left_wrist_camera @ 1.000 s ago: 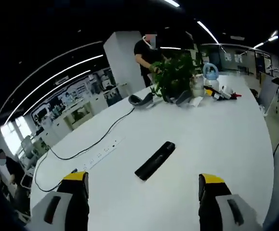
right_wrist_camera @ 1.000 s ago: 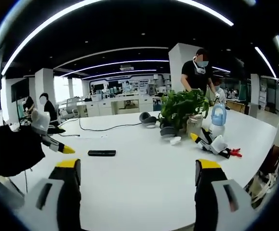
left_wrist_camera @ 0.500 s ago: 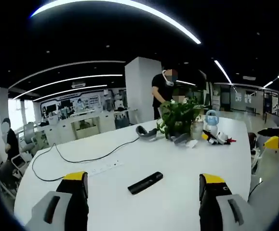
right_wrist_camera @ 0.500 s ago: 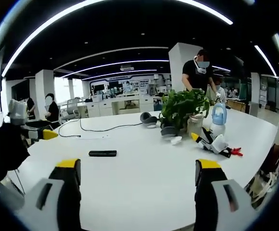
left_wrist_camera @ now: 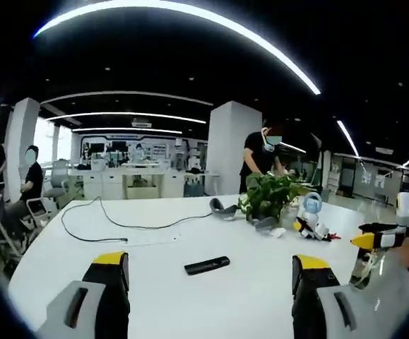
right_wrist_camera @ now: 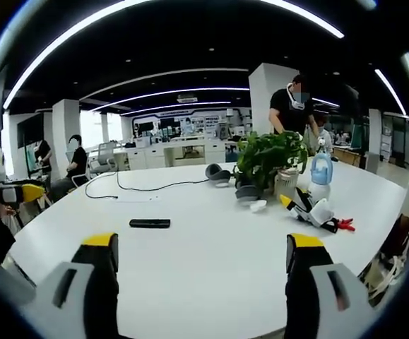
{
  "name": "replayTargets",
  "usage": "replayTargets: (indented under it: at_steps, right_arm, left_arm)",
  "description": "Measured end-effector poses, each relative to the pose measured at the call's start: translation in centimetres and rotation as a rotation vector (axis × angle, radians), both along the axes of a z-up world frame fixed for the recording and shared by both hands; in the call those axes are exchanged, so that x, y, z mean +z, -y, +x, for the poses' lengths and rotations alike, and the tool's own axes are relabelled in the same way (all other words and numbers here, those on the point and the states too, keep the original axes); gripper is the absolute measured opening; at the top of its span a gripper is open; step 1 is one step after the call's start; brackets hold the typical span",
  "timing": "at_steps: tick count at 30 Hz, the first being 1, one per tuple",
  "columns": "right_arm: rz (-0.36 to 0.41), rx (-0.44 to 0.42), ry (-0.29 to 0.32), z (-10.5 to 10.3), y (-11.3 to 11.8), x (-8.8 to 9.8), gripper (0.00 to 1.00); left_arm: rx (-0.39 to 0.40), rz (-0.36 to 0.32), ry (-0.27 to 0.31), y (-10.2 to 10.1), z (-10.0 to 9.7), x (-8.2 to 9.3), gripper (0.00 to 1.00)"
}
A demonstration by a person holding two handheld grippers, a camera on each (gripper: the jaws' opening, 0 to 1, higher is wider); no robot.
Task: Press the specified remote control buttons in sequence, fully releasing each button before pressing the next.
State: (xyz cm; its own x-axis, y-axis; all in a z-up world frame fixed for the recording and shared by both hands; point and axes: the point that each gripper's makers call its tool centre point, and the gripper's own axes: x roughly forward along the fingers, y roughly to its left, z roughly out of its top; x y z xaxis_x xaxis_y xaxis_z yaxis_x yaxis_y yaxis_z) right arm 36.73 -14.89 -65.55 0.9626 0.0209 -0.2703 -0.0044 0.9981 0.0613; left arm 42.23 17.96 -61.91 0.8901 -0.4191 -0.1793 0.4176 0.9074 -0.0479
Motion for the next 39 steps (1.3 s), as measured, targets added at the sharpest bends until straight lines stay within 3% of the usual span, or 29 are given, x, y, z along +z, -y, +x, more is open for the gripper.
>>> replayTargets:
  at_steps: [4,11,15,22,23,25,29,31,33,37,39]
  right_arm:
    - [0.007,-0.014,0.006,-0.2,0.3,0.2,1.00]
    - [0.044,-0.026,0.029,-0.3,0.5,0.7,1.00]
    - [0.015,-0.021,0.028,-0.3,0.2,0.9,1.00]
    - [-0.033,-0.031,0.023,-0.3,0.5,1.1,1.00]
    - [-0.042,-0.033,0.019,-0.4,0.6,1.0,1.00]
    - [-0.029,-0.035,0.017,-0.4,0.7,0.8,1.00]
    - [0.009,-0.053,0.013,-0.4,1.1,0.5,1.00]
    - [0.039,-0.057,0.013,-0.4,1.3,0.4,1.00]
    - [0.072,-0.061,0.017,-0.5,1.5,0.3,0.99]
    - [0.075,-0.037,0.003,-0.4,1.0,0.0,0.98]
    - [0.044,-0.010,-0.013,-0.3,0.3,-0.2,0.97]
  left_arm:
    - [0.044,-0.064,-0.009,-0.7,-2.1,0.3,1.00]
    - [0.087,-0.073,-0.001,-2.0,-4.8,0.0,1.00]
    - [0.144,-0.040,-0.012,-3.4,-6.0,-1.5,1.00]
    - [0.226,-0.098,-0.005,-3.7,-7.3,-2.8,1.00]
    - [0.221,-0.087,-0.012,-3.4,-7.4,-3.0,1.00]
    - [0.218,0.003,0.018,-3.4,-7.3,-2.7,1.00]
    - [0.209,0.009,0.019,-3.2,-6.8,-3.3,1.00]
    - [0.192,0.084,-0.042,-3.3,-6.9,-4.8,1.00]
    - [0.196,0.122,-0.067,-3.4,-6.9,-5.5,1.00]
    - [0.186,0.107,-0.049,-3.2,-6.9,-5.4,1.00]
    - [0.197,0.095,-0.068,-3.5,-6.8,-5.7,1.00]
